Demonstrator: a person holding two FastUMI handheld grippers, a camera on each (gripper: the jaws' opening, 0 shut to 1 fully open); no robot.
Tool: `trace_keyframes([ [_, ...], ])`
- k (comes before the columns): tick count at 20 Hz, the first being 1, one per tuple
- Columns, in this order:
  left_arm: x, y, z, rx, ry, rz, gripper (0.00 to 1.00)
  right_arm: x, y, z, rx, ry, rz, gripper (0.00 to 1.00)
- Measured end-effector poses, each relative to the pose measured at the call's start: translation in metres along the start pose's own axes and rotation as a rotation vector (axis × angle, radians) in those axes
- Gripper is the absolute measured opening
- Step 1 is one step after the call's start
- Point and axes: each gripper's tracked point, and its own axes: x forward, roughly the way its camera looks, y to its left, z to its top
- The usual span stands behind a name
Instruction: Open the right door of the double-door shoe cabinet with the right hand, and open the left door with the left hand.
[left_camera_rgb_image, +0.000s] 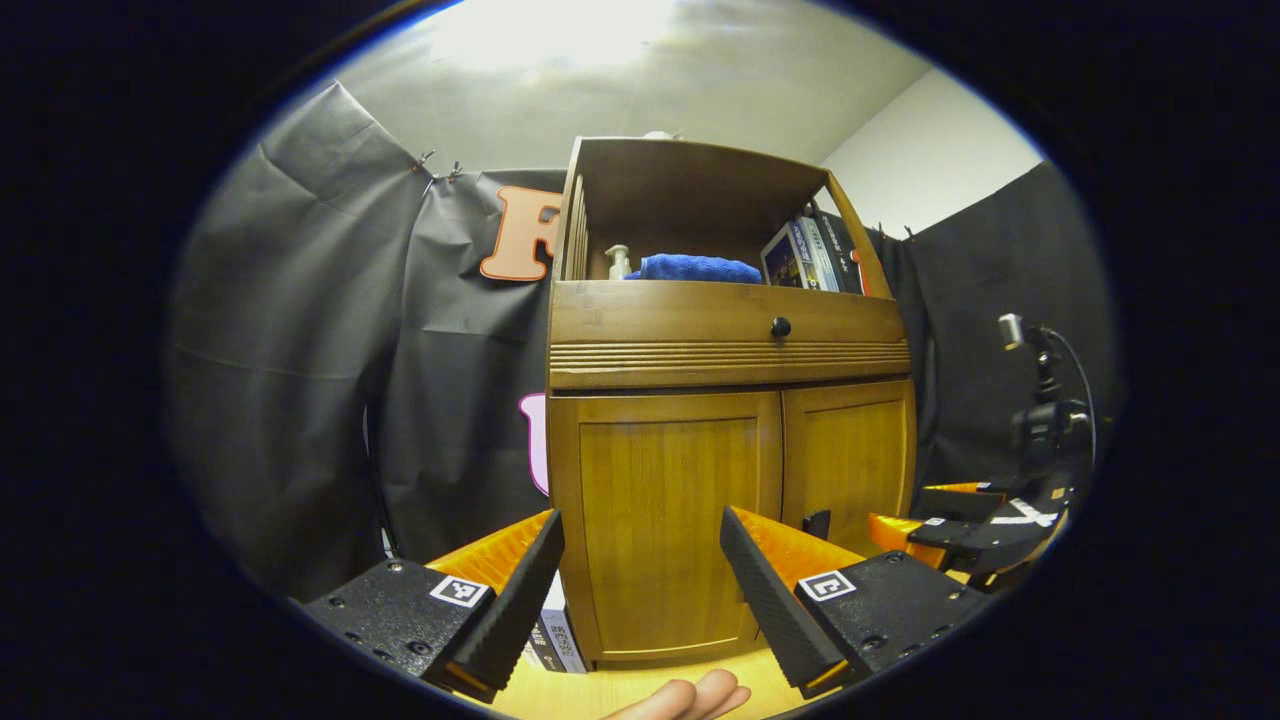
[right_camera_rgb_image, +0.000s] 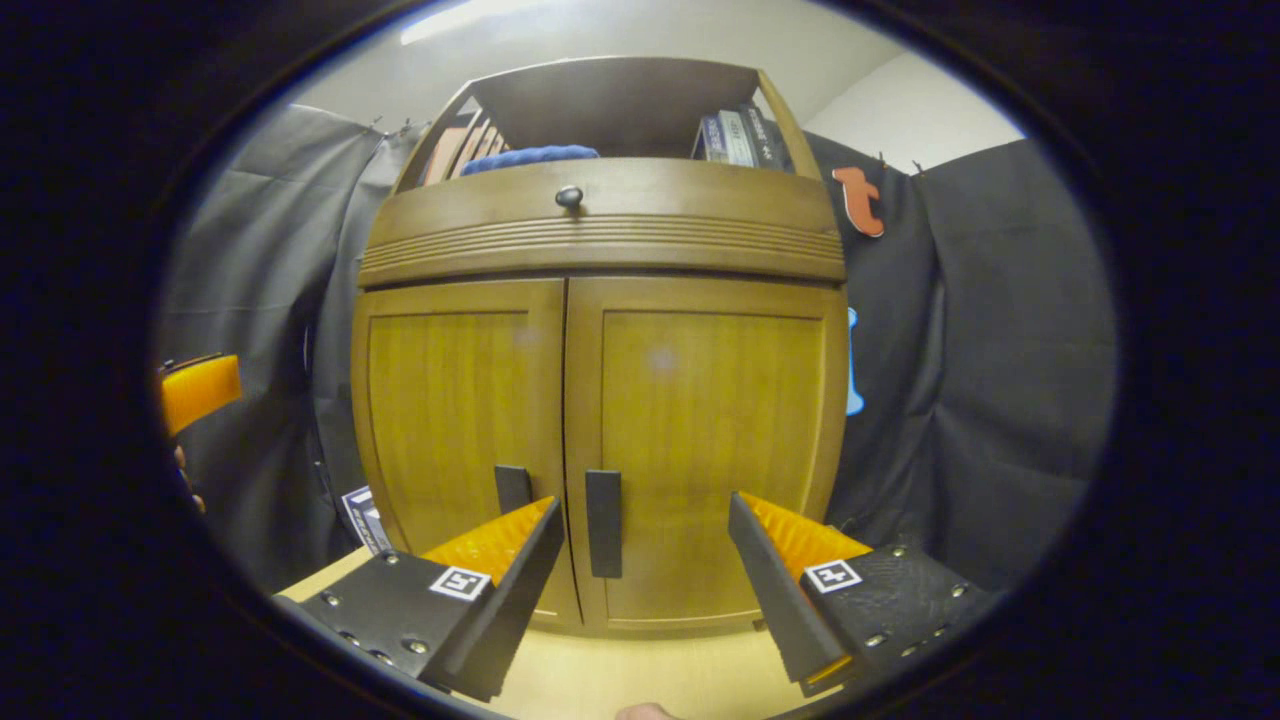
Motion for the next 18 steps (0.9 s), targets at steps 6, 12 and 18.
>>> trace_keyframes([
  [6, -0.003, -0.001, -0.001, -0.009, -0.003, -0.015, 0.99, 0.047, -0.002, -0.025, 0.081, 0.018, 0.016, 0.99],
  [12, -0.022, -0.002, 0.002, -0.016, -0.025, -0.024, 0.98, 0.079, 0.01, -0.041, 0.159, 0.055, 0.101, 1.0],
  [18, -0.024, 0.001, -0.007, -0.02, -0.015, -0.024, 0.99, 0.112, 0.028, -0.056, 0.093, 0.091, 0.105, 0.92],
])
